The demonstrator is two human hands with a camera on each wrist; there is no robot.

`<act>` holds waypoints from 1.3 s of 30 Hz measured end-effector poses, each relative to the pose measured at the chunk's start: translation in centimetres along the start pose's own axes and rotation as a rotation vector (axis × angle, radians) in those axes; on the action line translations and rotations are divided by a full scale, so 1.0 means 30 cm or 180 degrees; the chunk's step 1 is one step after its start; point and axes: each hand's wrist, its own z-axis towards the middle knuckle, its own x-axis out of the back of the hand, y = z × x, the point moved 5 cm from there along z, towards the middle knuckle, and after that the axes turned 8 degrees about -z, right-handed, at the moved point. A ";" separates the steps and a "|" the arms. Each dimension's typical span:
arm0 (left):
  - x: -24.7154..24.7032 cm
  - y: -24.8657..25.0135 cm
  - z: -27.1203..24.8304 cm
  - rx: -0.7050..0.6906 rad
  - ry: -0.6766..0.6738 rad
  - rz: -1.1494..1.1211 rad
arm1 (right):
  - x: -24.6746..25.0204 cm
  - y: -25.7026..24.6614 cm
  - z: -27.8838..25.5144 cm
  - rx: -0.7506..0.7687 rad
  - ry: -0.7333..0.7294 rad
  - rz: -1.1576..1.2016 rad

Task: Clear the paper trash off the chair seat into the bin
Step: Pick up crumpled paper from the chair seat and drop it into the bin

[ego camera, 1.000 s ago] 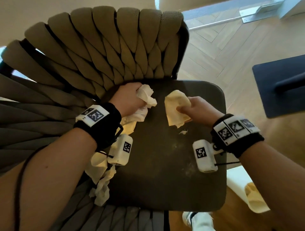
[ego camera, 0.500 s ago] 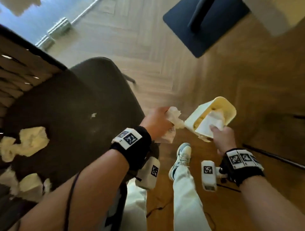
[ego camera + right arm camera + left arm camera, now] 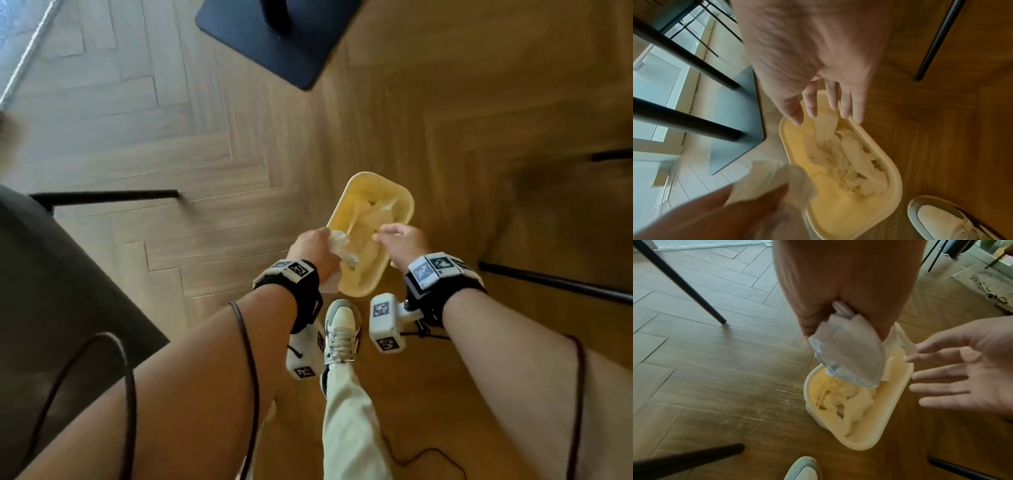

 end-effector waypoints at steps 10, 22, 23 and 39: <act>-0.073 0.053 0.079 -0.0097 -0.0249 0.0214 | 0.041 0.089 -0.114 0.0405 0.0241 -0.0126; 0.588 -0.432 -0.651 -0.0109 0.1008 -0.0803 | -0.461 -0.400 -0.772 0.2012 -0.1412 -0.1401; 0.654 -0.520 -0.718 0.0010 0.1098 -0.0859 | -0.523 -0.442 -0.842 0.2167 -0.1528 -0.1561; 1.126 -1.908 -1.007 0.1578 0.1408 -0.0203 | -1.418 -0.701 -1.462 0.3538 -0.1815 -0.3445</act>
